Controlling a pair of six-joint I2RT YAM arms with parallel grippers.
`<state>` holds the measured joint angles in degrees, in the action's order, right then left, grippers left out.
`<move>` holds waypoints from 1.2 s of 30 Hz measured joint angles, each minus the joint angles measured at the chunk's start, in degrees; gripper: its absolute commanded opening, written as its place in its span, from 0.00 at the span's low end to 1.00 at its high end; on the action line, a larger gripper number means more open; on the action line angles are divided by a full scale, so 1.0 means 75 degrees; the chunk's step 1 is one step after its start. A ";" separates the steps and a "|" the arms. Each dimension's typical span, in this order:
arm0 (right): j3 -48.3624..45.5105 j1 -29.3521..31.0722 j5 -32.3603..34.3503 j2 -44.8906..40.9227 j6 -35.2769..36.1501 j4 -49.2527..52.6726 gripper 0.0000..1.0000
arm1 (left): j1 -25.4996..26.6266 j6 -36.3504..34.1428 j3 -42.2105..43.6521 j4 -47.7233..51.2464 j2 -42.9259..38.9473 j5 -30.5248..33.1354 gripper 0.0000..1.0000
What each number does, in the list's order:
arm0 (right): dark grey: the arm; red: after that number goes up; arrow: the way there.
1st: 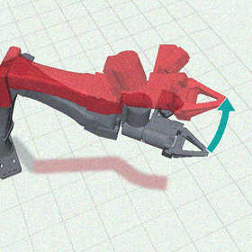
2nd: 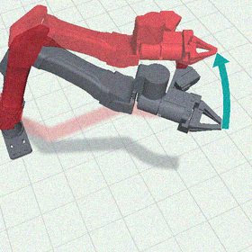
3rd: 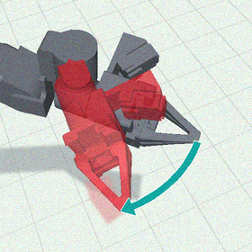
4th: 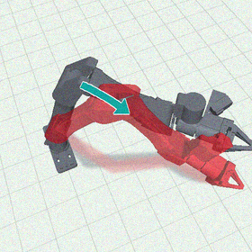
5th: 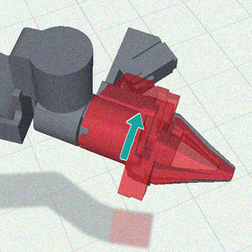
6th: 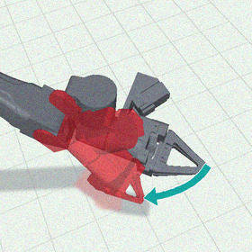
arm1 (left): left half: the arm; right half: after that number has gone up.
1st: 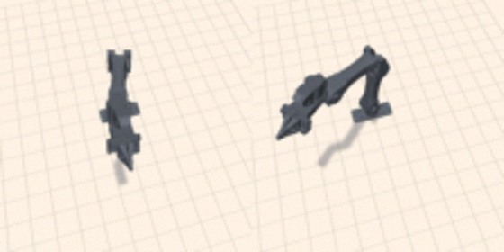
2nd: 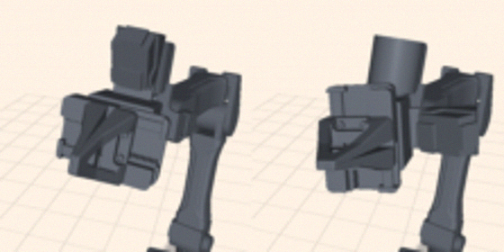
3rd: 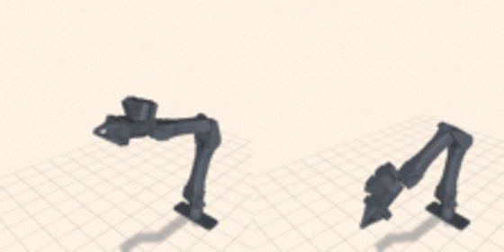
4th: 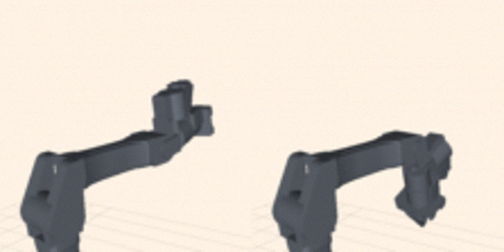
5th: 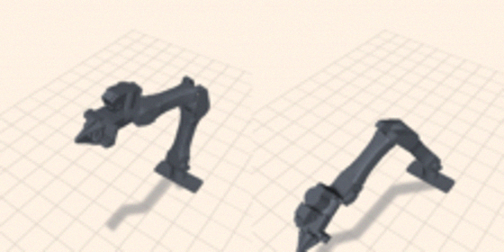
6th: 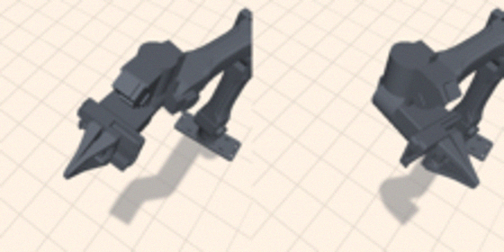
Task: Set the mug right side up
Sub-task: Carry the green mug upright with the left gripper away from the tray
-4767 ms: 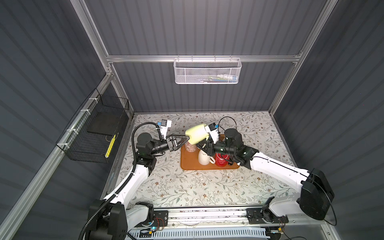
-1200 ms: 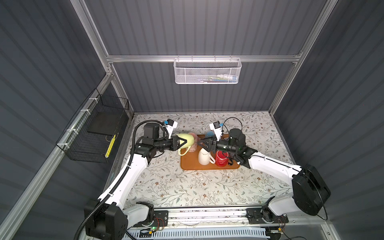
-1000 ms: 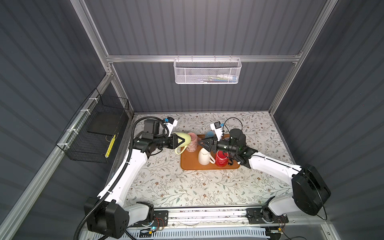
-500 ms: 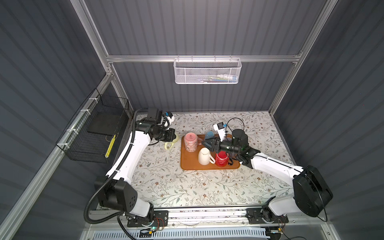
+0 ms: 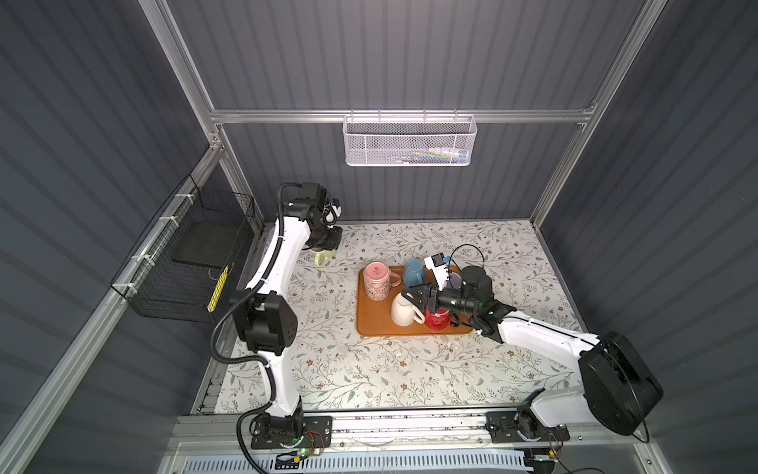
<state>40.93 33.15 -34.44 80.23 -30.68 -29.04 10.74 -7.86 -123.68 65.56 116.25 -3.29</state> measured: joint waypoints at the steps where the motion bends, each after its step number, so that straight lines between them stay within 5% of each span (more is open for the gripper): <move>1: -0.0009 0.0000 -0.0017 0.0000 -0.0020 -0.0015 0.53 | -0.0017 -0.0041 -0.0271 0.0052 0.0230 0.0073 0.00; 9: -0.0064 0.0000 -0.0015 -0.0192 -0.0023 0.0090 0.53 | -0.0498 -0.0283 -0.2617 0.0373 0.2145 0.0294 0.00; 20: 0.0029 0.0157 0.0064 -0.0242 0.0015 0.0498 0.53 | -0.1682 -0.0280 -0.2693 0.0082 0.2844 -0.0003 0.00; 36: 0.0425 0.0597 0.0251 0.0370 0.0006 0.0589 0.53 | -0.1647 -0.0632 -0.2856 0.0035 0.3719 -0.0064 0.00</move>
<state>44.12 37.63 -32.56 83.00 -30.63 -24.62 -1.61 -12.60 -145.10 65.82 144.14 -3.77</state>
